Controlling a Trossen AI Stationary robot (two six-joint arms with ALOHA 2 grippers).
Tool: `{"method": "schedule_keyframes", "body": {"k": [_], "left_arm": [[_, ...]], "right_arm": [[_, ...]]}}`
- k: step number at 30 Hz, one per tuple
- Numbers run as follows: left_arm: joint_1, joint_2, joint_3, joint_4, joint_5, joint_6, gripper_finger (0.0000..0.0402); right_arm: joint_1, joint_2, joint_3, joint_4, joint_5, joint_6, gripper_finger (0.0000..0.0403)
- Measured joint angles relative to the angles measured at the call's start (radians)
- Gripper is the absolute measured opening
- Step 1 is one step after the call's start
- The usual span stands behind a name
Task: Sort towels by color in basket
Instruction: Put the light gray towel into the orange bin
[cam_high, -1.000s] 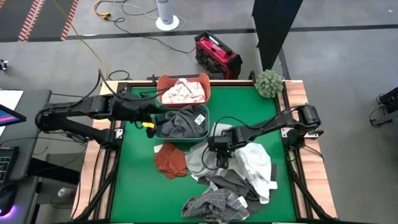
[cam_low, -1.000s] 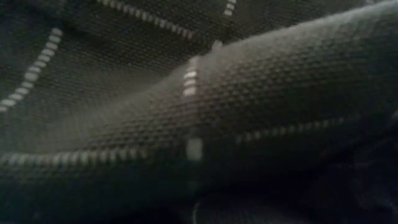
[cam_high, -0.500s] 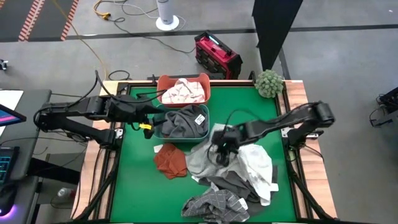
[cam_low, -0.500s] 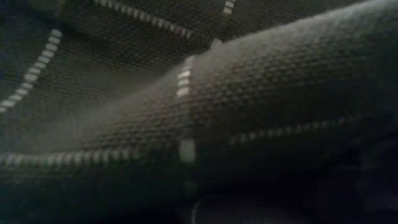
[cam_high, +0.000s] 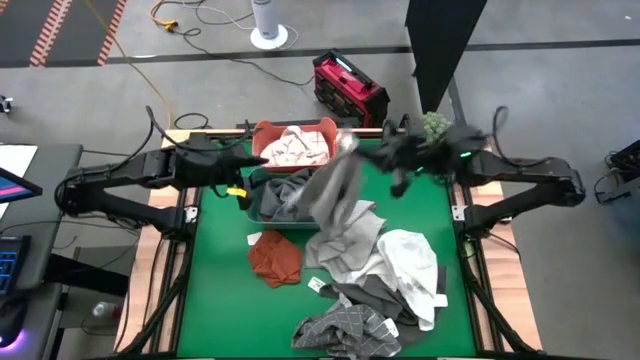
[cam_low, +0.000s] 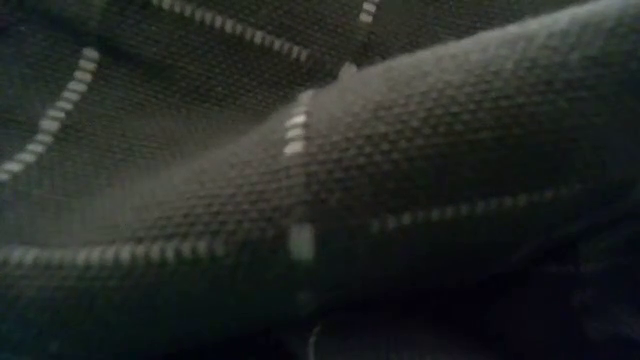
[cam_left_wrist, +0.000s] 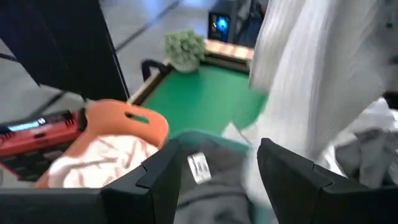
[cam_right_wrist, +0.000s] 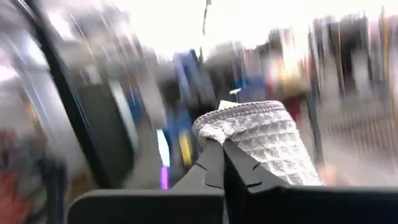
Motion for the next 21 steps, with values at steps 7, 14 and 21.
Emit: {"method": "schedule_keyframes", "body": {"k": [7, 14, 21], "left_arm": [[0.073, 0.0, 0.001, 0.05, -0.095, 0.007, 0.0196], [0.149, 0.0, 0.001, 0.05, -0.105, 0.026, 0.0196], [0.24, 0.0, 0.001, 0.057, -0.109, 0.03, 0.0196]], "right_arm": [[-0.142, 0.027, 0.0, 0.411, -0.004, -0.099, 0.0014], [-0.322, 0.143, 0.007, 0.393, -0.138, 0.037, 0.0014], [-0.45, 0.344, 0.201, 0.467, -0.381, 0.107, 0.0014]]}}
